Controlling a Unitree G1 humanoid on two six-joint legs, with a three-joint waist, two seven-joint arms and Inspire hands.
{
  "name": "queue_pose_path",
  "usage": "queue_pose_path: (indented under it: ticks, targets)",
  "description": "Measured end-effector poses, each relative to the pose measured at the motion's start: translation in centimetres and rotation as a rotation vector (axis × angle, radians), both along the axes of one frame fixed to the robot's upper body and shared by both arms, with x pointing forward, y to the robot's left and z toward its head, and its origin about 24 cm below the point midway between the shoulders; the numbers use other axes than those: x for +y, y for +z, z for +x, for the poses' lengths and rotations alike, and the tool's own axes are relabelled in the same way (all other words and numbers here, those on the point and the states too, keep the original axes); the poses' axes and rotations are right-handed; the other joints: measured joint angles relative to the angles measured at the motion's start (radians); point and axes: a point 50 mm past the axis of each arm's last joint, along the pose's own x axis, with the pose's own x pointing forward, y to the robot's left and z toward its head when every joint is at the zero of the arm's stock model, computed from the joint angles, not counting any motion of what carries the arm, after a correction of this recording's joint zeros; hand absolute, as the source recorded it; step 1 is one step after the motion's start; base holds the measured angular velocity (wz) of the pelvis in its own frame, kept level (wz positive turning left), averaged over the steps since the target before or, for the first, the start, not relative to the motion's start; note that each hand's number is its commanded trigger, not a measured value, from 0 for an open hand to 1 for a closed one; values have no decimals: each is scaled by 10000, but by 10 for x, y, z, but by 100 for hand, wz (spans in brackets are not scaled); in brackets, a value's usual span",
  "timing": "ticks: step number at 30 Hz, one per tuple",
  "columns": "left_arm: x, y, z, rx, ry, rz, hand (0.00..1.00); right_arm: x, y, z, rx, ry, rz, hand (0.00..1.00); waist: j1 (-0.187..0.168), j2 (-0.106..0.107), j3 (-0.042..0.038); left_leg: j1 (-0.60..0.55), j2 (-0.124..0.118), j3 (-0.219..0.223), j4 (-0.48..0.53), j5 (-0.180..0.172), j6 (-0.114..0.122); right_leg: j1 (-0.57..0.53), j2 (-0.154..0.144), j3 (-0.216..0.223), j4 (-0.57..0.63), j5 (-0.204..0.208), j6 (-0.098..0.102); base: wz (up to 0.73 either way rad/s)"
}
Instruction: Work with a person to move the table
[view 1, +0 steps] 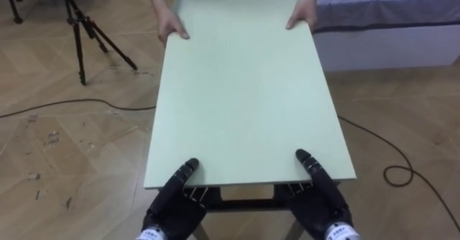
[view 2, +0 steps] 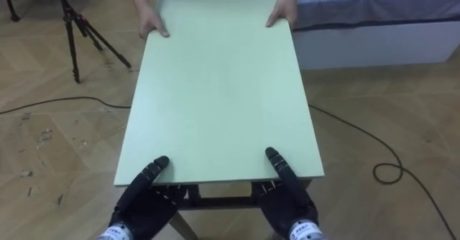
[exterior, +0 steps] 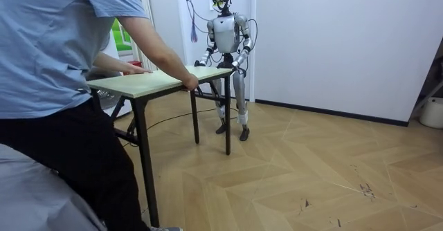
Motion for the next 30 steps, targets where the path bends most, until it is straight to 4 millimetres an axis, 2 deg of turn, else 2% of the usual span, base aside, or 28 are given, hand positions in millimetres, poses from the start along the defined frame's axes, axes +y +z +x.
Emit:
queue_pose_path:
  ticks: [4,8,12,15,23,27,30]
  targets:
    - [-1,4,2,-198,-10,-49,100,1,5,3,-149,-62,-46,100,33,-22,25,-17,-1,3,2,0,0,-47,-1,12,6,-1,1,0]
    - [0,18,-2,-813,323,-9,100,7,23,0,-750,55,133,100,41,-27,32,-169,1,3,19,0,0,-217,-3,14,59,0,1,0]
    - [0,28,-3,-1282,431,69,100,10,31,2,-1120,110,304,100,50,-77,64,-331,4,11,29,0,0,-423,-6,43,139,-2,2,-2]
    - [-1,38,-4,-1714,469,79,100,12,41,-2,-1555,-93,346,100,269,-87,65,-558,5,9,97,0,1,-638,-11,18,163,-1,1,0]
    - [-8,48,-3,-2349,912,194,100,20,47,-6,-1923,-446,502,100,414,-81,60,-755,10,-23,191,-1,0,-713,-16,-26,166,-1,1,5]
    - [-11,51,-4,-2707,1203,513,100,27,47,-7,-2134,-690,535,100,400,-196,75,-811,18,-23,191,-1,0,-717,-28,-225,170,-2,1,6]
    - [-12,51,-5,-2747,1489,484,100,30,48,-9,-2197,-745,681,100,351,-287,66,-940,49,-18,221,-2,-1,-901,-14,-183,298,-2,1,1]
